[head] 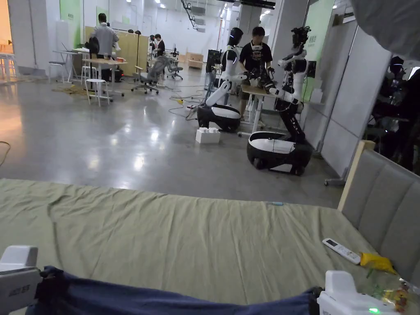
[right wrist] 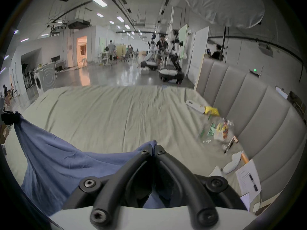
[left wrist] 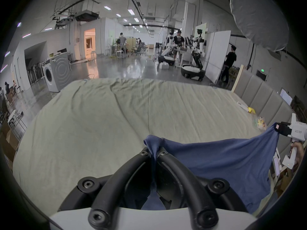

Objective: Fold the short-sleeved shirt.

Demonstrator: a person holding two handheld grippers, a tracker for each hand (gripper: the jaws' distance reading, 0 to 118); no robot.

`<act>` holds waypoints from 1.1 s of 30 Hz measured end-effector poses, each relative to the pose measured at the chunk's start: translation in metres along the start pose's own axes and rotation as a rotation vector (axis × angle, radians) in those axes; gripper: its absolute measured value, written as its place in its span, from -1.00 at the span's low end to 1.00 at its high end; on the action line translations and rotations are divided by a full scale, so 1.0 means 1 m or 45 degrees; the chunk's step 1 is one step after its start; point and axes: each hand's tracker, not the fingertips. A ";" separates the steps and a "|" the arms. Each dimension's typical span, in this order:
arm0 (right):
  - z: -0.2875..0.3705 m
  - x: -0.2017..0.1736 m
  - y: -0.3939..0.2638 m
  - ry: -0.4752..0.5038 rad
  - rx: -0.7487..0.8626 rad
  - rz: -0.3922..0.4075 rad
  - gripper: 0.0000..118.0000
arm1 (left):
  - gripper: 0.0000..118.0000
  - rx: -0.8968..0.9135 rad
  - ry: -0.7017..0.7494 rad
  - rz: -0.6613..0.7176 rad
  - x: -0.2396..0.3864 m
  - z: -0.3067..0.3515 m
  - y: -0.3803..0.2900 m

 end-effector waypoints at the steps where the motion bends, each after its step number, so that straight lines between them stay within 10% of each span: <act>1: 0.010 0.003 0.008 -0.005 0.032 -0.006 -0.97 | -0.91 0.025 -0.001 0.006 0.000 0.012 0.006; 17: 0.112 0.019 0.182 -0.039 0.489 0.000 -0.97 | -0.91 0.396 0.097 -0.079 0.009 0.144 0.156; 33: 0.085 0.007 0.332 -0.103 0.668 -0.011 -0.96 | -0.91 0.562 0.209 -0.068 0.004 0.131 0.313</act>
